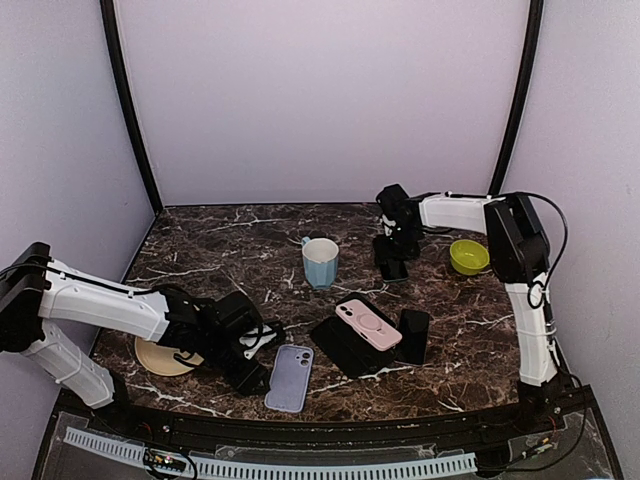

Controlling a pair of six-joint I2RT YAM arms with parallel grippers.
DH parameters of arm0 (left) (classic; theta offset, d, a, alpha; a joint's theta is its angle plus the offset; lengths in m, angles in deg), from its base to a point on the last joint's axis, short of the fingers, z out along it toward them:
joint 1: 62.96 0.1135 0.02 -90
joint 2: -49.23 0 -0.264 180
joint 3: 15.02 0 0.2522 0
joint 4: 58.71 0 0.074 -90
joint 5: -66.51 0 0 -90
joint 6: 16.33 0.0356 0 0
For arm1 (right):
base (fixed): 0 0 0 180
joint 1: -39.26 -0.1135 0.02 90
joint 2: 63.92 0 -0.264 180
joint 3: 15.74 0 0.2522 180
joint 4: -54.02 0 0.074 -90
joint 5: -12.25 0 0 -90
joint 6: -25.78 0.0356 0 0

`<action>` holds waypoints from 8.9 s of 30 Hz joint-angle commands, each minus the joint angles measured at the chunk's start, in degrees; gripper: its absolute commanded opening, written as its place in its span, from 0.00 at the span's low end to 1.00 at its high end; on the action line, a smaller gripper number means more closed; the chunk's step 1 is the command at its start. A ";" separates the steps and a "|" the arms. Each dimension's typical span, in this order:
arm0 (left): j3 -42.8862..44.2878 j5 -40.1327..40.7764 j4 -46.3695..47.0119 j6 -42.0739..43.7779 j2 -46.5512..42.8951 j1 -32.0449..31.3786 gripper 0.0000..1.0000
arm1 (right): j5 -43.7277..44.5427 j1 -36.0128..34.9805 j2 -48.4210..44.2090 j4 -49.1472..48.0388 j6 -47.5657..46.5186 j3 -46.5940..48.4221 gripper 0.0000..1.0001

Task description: Put the phone into the phone case

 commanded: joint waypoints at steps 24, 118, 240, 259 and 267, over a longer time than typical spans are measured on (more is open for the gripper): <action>-6.73 3.96 17.26 -21.94 6.99 -17.19 0.34 | 14.67 -27.08 -38.98 -2.33 19.63 -22.22 0.33; 18.12 3.99 2.42 -0.22 15.72 1.12 0.31 | 3.91 -59.69 -27.43 -10.49 51.08 -38.73 0.13; -15.59 -0.42 37.94 -35.53 -12.98 -0.17 0.78 | 10.32 -52.96 -20.21 -10.91 34.74 -26.36 0.41; -12.96 -0.18 47.65 -32.58 -8.60 -2.52 0.63 | 16.18 -56.86 -34.02 -31.65 22.98 -39.93 0.39; -12.19 -4.83 50.13 -30.53 -8.22 -2.52 0.06 | 15.59 -56.95 -37.75 -35.22 20.14 -43.07 0.40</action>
